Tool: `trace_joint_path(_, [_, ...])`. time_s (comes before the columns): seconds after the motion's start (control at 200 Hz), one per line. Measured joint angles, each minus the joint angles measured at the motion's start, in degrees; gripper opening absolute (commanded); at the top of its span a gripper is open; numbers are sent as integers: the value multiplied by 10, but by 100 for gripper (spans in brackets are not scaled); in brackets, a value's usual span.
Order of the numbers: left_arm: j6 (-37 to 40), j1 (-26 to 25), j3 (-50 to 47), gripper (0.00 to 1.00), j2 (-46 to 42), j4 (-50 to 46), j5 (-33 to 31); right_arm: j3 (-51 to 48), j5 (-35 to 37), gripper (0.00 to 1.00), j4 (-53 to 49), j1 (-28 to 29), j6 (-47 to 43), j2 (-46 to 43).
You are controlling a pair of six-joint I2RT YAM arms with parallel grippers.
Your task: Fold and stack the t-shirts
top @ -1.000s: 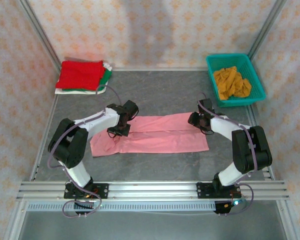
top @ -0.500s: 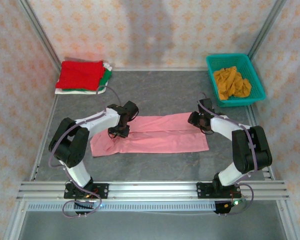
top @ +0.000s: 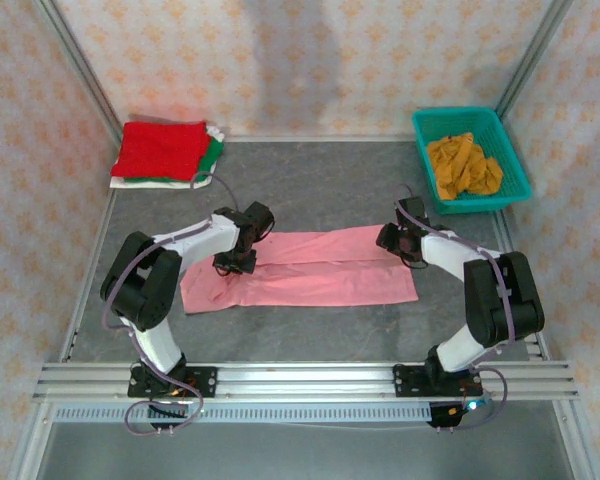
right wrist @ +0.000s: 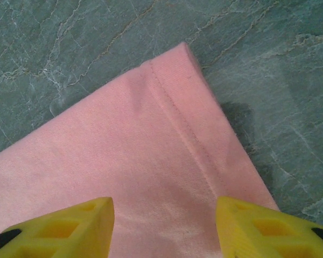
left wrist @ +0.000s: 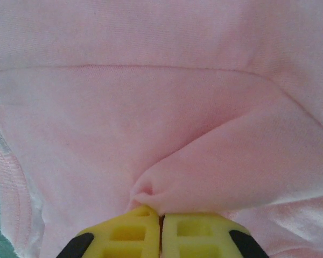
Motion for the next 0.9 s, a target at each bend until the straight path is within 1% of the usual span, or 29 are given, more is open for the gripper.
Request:
trace_joint_path(0.06, [-1, 0, 0, 0, 0, 0, 0, 0, 0, 53, -2, 0, 0, 0])
trace_joint_path(0.24, [0, 0, 1, 0, -11, -5, 0, 0, 6, 53, -8, 0, 0, 0])
trace_joint_path(0.435, [0, 0, 1, 0, -59, -16, 6, 0, 9, 53, -12, 0, 0, 0])
trace_joint_path(0.571, [1, 0, 1, 0, -90, -20, 28, 0, 9, 53, -12, 0, 0, 0])
trace_joint_path(0.711, [7, 0, 1, 0, -101, -22, 51, 2, 10, 53, -14, 0, 0, 0])
trace_joint_path(0.901, [22, 0, -1, 0, -120, -23, 104, 9, 10, 53, -19, 0, 0, 0])
